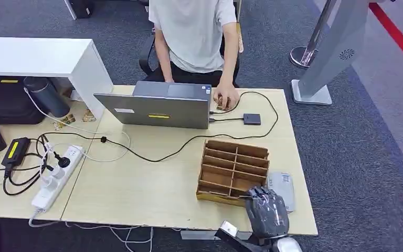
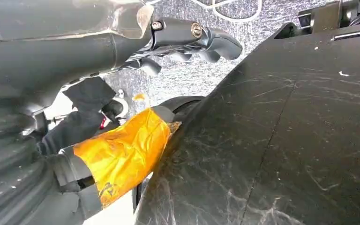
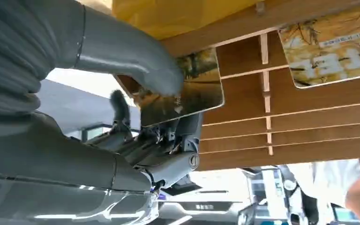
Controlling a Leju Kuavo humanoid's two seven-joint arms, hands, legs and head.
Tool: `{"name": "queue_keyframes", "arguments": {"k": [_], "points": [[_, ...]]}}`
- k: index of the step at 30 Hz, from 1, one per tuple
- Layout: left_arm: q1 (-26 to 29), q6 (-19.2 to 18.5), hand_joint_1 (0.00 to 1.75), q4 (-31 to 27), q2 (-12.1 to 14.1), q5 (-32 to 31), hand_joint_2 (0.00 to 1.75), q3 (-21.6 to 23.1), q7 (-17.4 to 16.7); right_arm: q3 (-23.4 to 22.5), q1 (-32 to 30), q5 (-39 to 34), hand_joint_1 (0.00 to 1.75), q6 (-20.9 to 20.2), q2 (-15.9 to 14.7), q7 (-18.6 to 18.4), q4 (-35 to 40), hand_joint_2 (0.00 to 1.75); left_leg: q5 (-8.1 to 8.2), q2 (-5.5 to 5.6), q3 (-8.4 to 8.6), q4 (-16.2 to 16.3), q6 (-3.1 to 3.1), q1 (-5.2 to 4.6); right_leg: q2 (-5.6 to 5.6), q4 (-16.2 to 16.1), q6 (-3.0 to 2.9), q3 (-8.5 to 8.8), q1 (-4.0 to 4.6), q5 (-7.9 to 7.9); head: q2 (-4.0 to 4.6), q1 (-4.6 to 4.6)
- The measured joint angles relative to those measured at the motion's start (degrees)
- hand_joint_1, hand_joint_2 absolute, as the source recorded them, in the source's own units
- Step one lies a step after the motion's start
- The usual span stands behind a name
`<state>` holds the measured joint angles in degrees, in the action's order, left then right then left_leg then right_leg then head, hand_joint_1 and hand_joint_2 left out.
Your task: Pass the card to the sensor for recognition and then transmit it.
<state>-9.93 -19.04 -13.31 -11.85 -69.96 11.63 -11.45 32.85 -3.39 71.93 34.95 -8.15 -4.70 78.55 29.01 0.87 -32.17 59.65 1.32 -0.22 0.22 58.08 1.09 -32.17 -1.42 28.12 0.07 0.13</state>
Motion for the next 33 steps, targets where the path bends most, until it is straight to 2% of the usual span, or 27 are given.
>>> {"name": "queue_keyframes", "arguments": {"k": [7, 10, 17, 19, 23, 26, 29, 31, 33], "points": [[0.0, -0.1, 0.0, 0.0, 0.0, -1.2, 1.75, 0.3, 0.7, 0.0, 0.0, -0.1, 1.75, -0.9, 0.0, 0.0, 0.5, 1.75, 0.0, 0.0, 0.0, 0.0, 0.0, 0.0, 0.0, 0.0, 0.0, 0.0, 0.0, 0.0, 0.0, 0.0], [0.0, 1.2, 0.0, 0.0, 0.0, -0.7, 1.75, 0.4, 1.2, 0.0, 0.0, -0.5, 1.75, -1.2, 0.0, 0.0, 0.8, 1.75, 0.0, 0.0, 0.0, 0.0, 0.0, 0.0, 0.0, 0.0, 0.0, 0.0, 0.0, 0.0, 0.0, 0.0], [0.1, 1.5, 0.0, 0.0, 0.0, -1.0, 1.75, 0.6, 0.8, 0.0, 0.1, -4.3, 1.75, -5.0, 0.0, 1.2, 2.5, 1.75, 0.0, 0.0, 0.01, 0.0, 0.0, 0.0, 0.0, 0.0, 0.0, 0.0, 0.0, 0.0, 0.0, 0.0], [0.1, 1.5, 0.0, 0.0, 0.0, -1.0, 1.75, 0.6, 0.8, -0.1, 0.4, -7.4, 1.75, -8.1, 0.0, 2.7, 3.2, 1.75, 0.0, -0.02, 0.01, 0.0, 0.0, 0.0, 0.01, 0.0, 0.0, 0.0, 0.0, 0.0, 0.0, 0.0], [0.1, 1.1, 0.0, 0.0, 0.1, -1.7, 1.75, 1.0, 0.9, -1.4, 3.7, -15.7, 1.75, -19.9, -1.5, 6.5, 4.5, 1.75, 0.03, -0.33, 0.17, 0.0, -0.03, 0.0, 0.37, 0.0, -0.03, 0.05, 0.0, -0.03, 0.0, 0.0], [0.1, 0.4, 0.0, 0.0, 0.2, -2.3, 1.75, 1.5, 0.9, -2.1, 8.7, -19.8, 1.75, -29.3, -3.7, 8.4, 3.2, 1.75, 0.03, -0.45, 0.27, 0.0, -0.03, 0.0, 0.44, 0.0, -0.02, 0.14, 0.0, -0.13, 0.0, 0.0], [0.1, -0.4, 0.0, 0.0, 0.2, -2.7, 1.75, 2.1, 1.1, -2.2, 16.7, -24.7, 1.75, -38.0, -6.4, 10.5, -1.3, 1.75, -0.05, -0.58, 0.36, 0.0, 0.04, 0.0, 0.54, 0.0, 0.08, 0.22, -0.01, -0.31, 0.0, 0.0], [0.1, -0.6, 0.0, 0.0, 0.2, -2.8, 1.75, 2.3, 1.4, -2.2, 22.7, -26.3, 1.75, -40.9, -7.4, 11.7, -5.4, 1.75, -0.27, -0.57, 0.27, 0.0, 0.11, -0.03, 0.53, 0.0, 0.09, 0.19, -0.03, -0.45, 0.0, 0.02], [0.1, -0.6, 0.0, 0.0, 0.2, -2.9, 1.75, 2.4, 1.8, -2.2, 27.3, -26.9, 1.75, -41.4, -7.8, 11.6, -9.3, 1.75, -0.47, -0.42, 0.08, 0.1, 0.18, -0.05, 0.41, 0.0, 0.2, 0.07, -0.05, -0.62, 0.0, 0.04]]}}
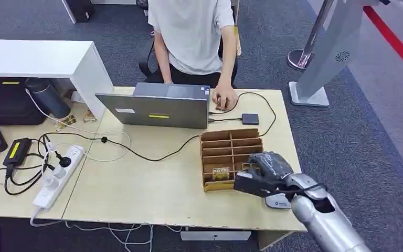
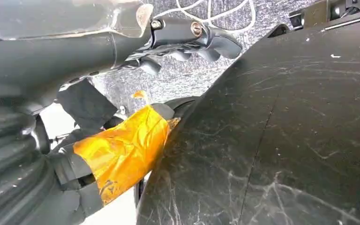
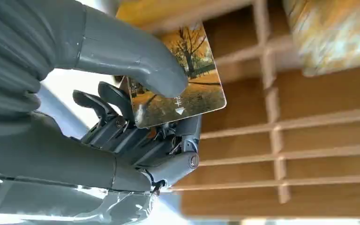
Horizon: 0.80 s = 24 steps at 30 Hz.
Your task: Pass the card to the sensor for recognition and then transmit it.
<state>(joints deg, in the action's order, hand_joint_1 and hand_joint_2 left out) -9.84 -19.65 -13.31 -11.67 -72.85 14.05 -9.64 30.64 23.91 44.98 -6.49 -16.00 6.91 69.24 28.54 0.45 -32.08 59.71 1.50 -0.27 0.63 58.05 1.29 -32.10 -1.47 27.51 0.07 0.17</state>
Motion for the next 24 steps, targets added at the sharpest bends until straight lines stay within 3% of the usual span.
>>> {"name": "queue_keyframes", "arguments": {"k": [3, 8, 12, 17, 24], "points": [[0.0, 0.0, 0.0, 0.0, 0.0, -0.2, 1.75, 0.1, 0.3, 0.0, 5.2, 0.1, 1.75, 1.8, 0.0, -1.1, -3.4, 1.75, -0.17, 0.16, -0.22, 0.0, -0.09, -0.02, -0.1, 0.0, 0.06, -0.17, -0.02, -0.14, 0.0, -0.02], [0.0, 0.0, 0.0, 0.0, 0.0, -0.9, 1.75, 0.6, 0.7, 0.0, 10.0, 3.6, 1.75, 10.1, 1.4, -4.5, -4.5, 1.75, -0.19, 0.22, -0.27, 0.0, -0.07, -0.02, -0.15, 0.0, 0.05, -0.25, -0.01, -0.12, 0.0, -0.04], [-0.1, -0.3, 0.0, 0.0, 0.0, -1.7, 1.75, 1.4, 0.9, -0.3, 11.2, 8.2, 1.75, 17.5, 3.8, -6.2, -4.0, 1.75, -0.19, 0.23, -0.4, 0.0, -0.08, 0.0, -0.15, 0.0, 0.01, -0.4, 0.0, -0.08, 0.0, -0.04], [-0.4, -0.8, 0.0, 0.0, -0.1, -2.4, 1.75, 2.3, 1.3, -1.1, 11.4, 13.3, 1.75, 24.0, 6.7, -7.7, -3.2, 1.75, -0.17, 0.23, -0.5, 0.0, -0.1, 0.01, -0.16, 0.1, -0.01, -0.49, 0.0, -0.07, 0.0, -0.02], [-0.8, -2.0, 0.0, 0.0, -0.3, -3.7, 1.75, 4.0, 2.3, -1.8, 15.1, 23.8, 1.75, 29.3, 10.6, -11.9, -4.0, 1.75, -0.18, 0.22, -0.52, 0.0, -0.1, 0.01, -0.15, 0.1, -0.01, -0.5, 0.0, -0.07, 0.0, -0.02]]}}
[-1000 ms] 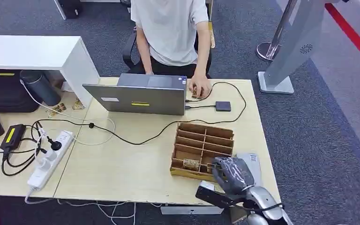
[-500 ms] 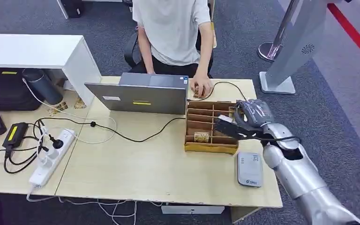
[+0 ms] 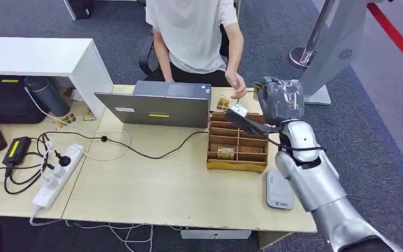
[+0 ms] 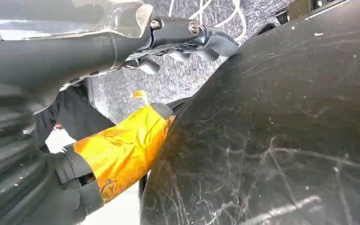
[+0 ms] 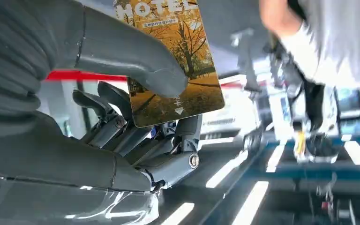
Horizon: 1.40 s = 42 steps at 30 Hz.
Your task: Pass the card to the sensor for recognition and then transmit it.
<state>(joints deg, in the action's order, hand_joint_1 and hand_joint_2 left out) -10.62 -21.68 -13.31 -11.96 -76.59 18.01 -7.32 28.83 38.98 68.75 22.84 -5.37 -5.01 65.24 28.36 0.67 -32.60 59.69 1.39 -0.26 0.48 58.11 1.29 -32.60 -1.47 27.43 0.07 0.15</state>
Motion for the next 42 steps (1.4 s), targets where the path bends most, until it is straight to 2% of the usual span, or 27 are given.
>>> {"name": "queue_keyframes", "arguments": {"k": [6, 14, 15, 18, 27, 34, 35, 36, 39, 41, 42], "points": [[-0.5, -1.2, 0.0, 0.0, -0.3, -0.7, 1.75, 1.4, 1.2, -0.1, 4.8, 9.0, 1.75, 2.7, 3.0, -3.4, -4.1, 1.75, 0.0, 0.04, 0.0, 0.0, 0.0, 0.0, -0.03, 0.0, 0.0, -0.01, 0.0, 0.0, 0.0, 0.0], [-0.7, -2.1, 0.0, 0.0, -0.3, -0.6, 1.75, 1.8, 2.0, -0.1, 8.3, 12.3, 1.75, 3.5, 5.8, -4.8, -9.0, 1.75, 0.0, 0.04, -0.01, 0.0, 0.0, 0.01, -0.02, 0.0, 0.0, -0.02, 0.01, 0.01, 0.0, -0.02], [-0.8, -2.4, 0.0, 0.0, -0.3, -0.4, 1.75, 1.8, 2.0, -0.1, 8.5, 12.4, 0.0, 3.5, 6.0, -4.8, -9.4, 1.75, 0.0, 0.05, -0.01, 0.0, 0.0, 0.01, -0.03, 0.0, 0.0, -0.02, 0.01, 0.01, 0.0, -0.02], [-0.9, -3.5, 0.0, 0.0, -0.3, 0.0, 1.75, 1.8, 2.1, -0.1, 8.6, 12.8, 0.0, 3.5, 6.4, -4.4, -10.1, 1.75, 0.0, 0.08, -0.03, 0.0, 0.0, 0.0, -0.06, 0.0, 0.0, -0.02, 0.0, 0.01, 0.0, -0.02], [-0.9, -2.7, 0.0, 0.0, -0.2, 0.5, 1.75, 1.8, 2.0, -0.1, 7.3, 13.4, 0.0, 5.0, 6.2, -3.4, -10.5, 1.75, 0.0, 0.11, -0.03, 0.0, 0.0, 0.0, -0.08, 0.0, 0.0, -0.06, 0.0, 0.01, 0.0, -0.02], [-0.6, -2.2, 0.0, 0.0, -0.2, 0.9, 1.75, 1.8, 1.1, -1.2, 3.4, 16.3, 0.0, 6.6, 2.3, -3.9, -9.8, 1.75, 0.01, 0.13, -0.06, 0.0, 0.0, -0.01, -0.13, -0.1, 0.0, -0.05, 0.0, 0.01, 0.0, 0.0], [-0.6, -2.0, 0.0, 0.0, -0.1, 1.0, 1.75, 1.8, 0.8, -2.1, 2.8, 18.8, 0.0, 7.1, -0.1, -5.8, -10.2, 1.75, 0.01, 0.14, -0.07, 0.0, 0.01, -0.01, -0.13, -0.1, 0.01, -0.06, -0.01, 0.01, 0.0, -0.04], [-0.5, -1.9, 0.0, 0.0, -0.1, 1.1, 1.75, 1.8, 0.8, -2.3, 2.5, 19.9, 0.0, 7.4, -1.2, -7.3, -10.8, 1.75, 0.01, 0.19, -0.07, 0.0, 0.01, -0.01, -0.19, -0.1, 0.01, -0.05, 0.0, 0.0, 0.0, 0.0], [-0.5, -1.7, 0.0, 0.0, 0.1, 1.5, 1.75, 1.8, 0.7, -0.8, 2.6, 20.4, 0.0, 7.8, -6.9, -16.5, -14.6, 1.75, 0.0, 0.45, -0.15, 0.0, 0.02, -0.02, -0.46, -0.2, 0.02, 0.0, -0.01, 0.01, 0.0, -0.02], [-0.4, -1.5, 0.0, 0.0, 0.2, 1.9, 1.75, 1.8, 0.7, 1.0, 2.9, 20.4, 0.0, 7.8, -10.5, -19.8, -18.1, 1.75, 0.0, 0.5, -0.17, 0.1, 0.03, -0.02, -0.49, -0.2, 0.03, 0.02, -0.01, -0.01, 0.0, 0.0], [-0.3, -1.4, 0.0, 0.0, 0.3, 1.9, 1.75, 1.8, 0.8, 1.6, 2.9, 20.4, 0.0, 8.1, -11.9, -20.1, -19.6, 1.75, 0.01, 0.5, -0.18, 0.1, 0.04, -0.03, -0.48, -0.2, 0.04, 0.02, -0.01, -0.01, 0.0, 0.0]]}}
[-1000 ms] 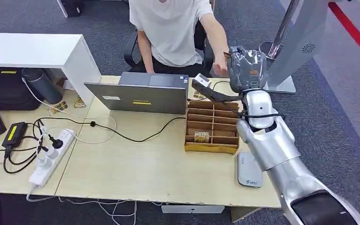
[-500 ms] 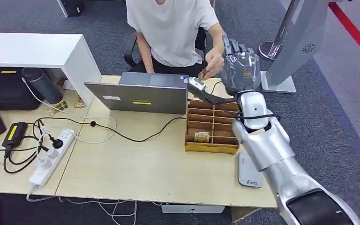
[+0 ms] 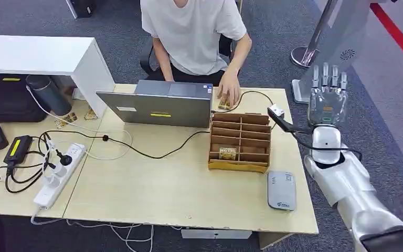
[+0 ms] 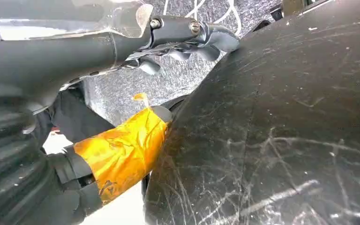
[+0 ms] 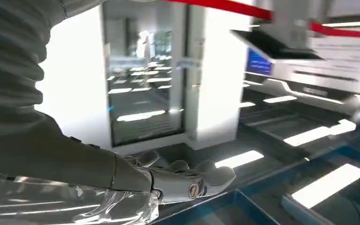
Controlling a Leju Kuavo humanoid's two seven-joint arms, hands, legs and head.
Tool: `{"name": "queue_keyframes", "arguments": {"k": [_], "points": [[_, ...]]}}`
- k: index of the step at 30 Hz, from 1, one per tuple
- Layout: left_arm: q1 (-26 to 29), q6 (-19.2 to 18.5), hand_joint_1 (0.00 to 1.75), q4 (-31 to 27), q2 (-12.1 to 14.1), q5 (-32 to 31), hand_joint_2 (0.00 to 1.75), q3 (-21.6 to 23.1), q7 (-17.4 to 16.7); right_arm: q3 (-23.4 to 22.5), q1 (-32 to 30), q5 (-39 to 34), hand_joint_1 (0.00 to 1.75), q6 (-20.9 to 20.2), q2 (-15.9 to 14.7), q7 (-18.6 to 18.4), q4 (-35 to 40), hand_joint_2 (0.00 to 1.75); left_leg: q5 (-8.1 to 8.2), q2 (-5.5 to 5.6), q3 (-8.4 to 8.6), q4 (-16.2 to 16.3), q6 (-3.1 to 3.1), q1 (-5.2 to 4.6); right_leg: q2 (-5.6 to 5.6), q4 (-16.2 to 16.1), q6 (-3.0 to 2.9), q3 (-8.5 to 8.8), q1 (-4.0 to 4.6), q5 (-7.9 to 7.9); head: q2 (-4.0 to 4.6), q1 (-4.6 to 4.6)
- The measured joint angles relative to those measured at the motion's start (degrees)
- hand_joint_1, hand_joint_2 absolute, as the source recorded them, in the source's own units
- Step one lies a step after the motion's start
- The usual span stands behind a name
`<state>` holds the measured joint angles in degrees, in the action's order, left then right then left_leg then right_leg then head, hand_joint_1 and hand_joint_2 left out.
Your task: Pass the card to the sensor for recognition and then transmit it.
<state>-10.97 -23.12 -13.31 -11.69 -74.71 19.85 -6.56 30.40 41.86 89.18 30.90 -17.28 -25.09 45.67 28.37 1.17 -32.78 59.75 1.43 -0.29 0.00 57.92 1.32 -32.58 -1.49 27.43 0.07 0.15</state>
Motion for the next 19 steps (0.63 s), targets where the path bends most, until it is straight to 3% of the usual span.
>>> {"name": "queue_keyframes", "arguments": {"k": [4, 9, 14, 15, 19], "points": [[0.0, 0.1, 0.0, 0.0, 0.1, 0.2, 1.75, 0.0, 0.0, 1.5, 0.1, 0.0, 0.0, 0.5, -3.9, -0.5, -4.3, 1.75, 0.02, -0.04, 0.0, 0.0, 0.01, -0.06, 0.06, 0.0, 0.0, -0.02, 0.01, 0.0, 0.0, 0.0], [0.5, 1.2, 0.0, 0.0, 0.4, 1.3, 1.75, -0.2, -0.1, 2.8, -0.4, 0.0, 0.0, -8.6, -9.0, -3.2, -10.0, 1.75, 0.01, 0.29, -0.03, 0.0, 0.01, -0.05, -0.37, 0.0, 0.04, 0.0, 0.01, 0.09, 0.0, -0.02], [0.6, 1.5, 0.0, 0.0, 0.8, 1.9, 1.75, -0.6, -1.5, -1.0, -4.9, -2.1, 0.0, -22.8, -11.4, -2.4, -16.2, 1.75, 0.04, 0.3, -0.04, 0.0, 0.02, -0.03, -0.36, 0.0, 0.02, 0.03, 0.02, 0.14, 0.0, 0.0], [0.6, 1.5, 0.0, 0.0, 0.8, 1.9, 1.75, -0.6, -1.9, -2.5, -7.1, -3.3, 0.0, -27.9, -11.3, -1.7, -17.7, 1.75, 0.05, 0.31, -0.05, 0.0, 0.02, -0.03, -0.37, 0.0, 0.02, 0.03, 0.01, 0.15, 0.0, -0.02], [0.5, 1.3, 0.0, 0.0, 0.9, 2.0, 1.75, -0.7, -2.6, -6.5, -13.6, -6.6, 0.0, -36.1, -9.7, -0.5, -21.9, 1.75, 0.12, 0.28, -0.06, -0.1, -0.01, -0.03, -0.33, 0.0, 0.02, 0.02, 0.02, 0.21, 0.0, -0.02]]}}
